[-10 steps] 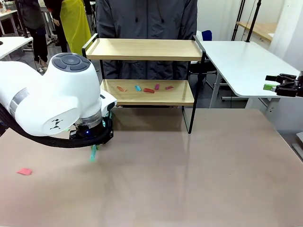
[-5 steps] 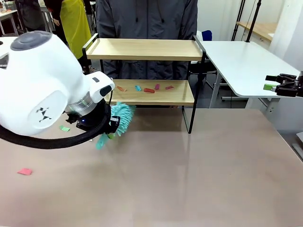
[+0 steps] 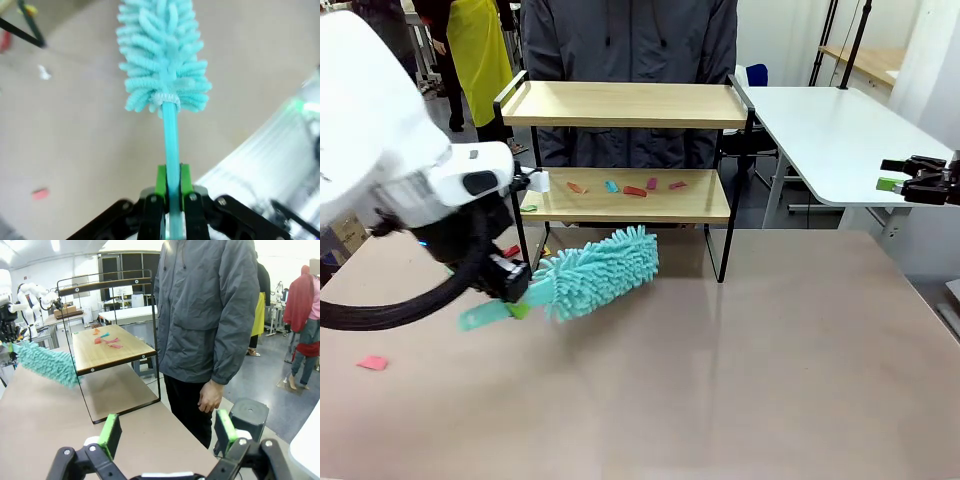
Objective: Clean the shelf.
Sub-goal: Clean the specific section of the Shelf indicated by the human with the Duster.
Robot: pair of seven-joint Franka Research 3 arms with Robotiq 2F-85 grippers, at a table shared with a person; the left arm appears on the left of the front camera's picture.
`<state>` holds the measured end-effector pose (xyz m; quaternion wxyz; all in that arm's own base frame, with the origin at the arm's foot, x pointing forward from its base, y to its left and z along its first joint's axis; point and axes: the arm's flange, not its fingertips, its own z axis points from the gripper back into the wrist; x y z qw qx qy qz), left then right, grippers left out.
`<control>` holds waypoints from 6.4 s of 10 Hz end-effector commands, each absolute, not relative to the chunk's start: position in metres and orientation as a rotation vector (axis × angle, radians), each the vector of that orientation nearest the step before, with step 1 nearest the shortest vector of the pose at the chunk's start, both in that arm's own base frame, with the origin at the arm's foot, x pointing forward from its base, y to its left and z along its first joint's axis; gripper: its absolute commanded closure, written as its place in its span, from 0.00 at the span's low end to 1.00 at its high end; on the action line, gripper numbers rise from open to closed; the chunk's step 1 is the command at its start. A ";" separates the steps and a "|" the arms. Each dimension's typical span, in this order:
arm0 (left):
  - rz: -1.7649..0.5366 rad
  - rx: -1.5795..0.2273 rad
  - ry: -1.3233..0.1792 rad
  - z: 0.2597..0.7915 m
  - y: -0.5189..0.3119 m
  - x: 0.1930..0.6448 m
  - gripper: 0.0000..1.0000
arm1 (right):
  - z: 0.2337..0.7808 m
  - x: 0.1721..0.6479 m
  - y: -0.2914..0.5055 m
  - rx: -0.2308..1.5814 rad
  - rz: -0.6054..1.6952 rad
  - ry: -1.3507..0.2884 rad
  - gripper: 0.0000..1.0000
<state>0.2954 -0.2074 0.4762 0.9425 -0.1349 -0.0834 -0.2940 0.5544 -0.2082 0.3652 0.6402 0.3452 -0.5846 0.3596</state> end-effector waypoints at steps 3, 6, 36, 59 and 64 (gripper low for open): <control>-0.870 -0.295 0.063 0.517 -0.144 0.253 0.87 | 0.371 0.555 -0.206 0.785 0.805 -1.327 0.00; -1.011 -0.098 0.193 0.545 -0.110 0.231 0.87 | 0.371 0.555 -0.206 0.785 0.805 -1.327 0.00; -0.993 -0.092 0.206 0.550 -0.102 0.227 0.87 | 0.371 0.555 -0.206 0.785 0.805 -1.327 0.00; -0.491 -0.286 -0.394 0.593 -0.332 0.343 0.87 | 0.371 0.555 -0.206 0.785 0.805 -1.327 0.00; -0.374 -0.191 -0.471 0.561 -0.409 0.386 0.87 | 0.371 0.555 -0.206 0.785 0.805 -1.327 0.00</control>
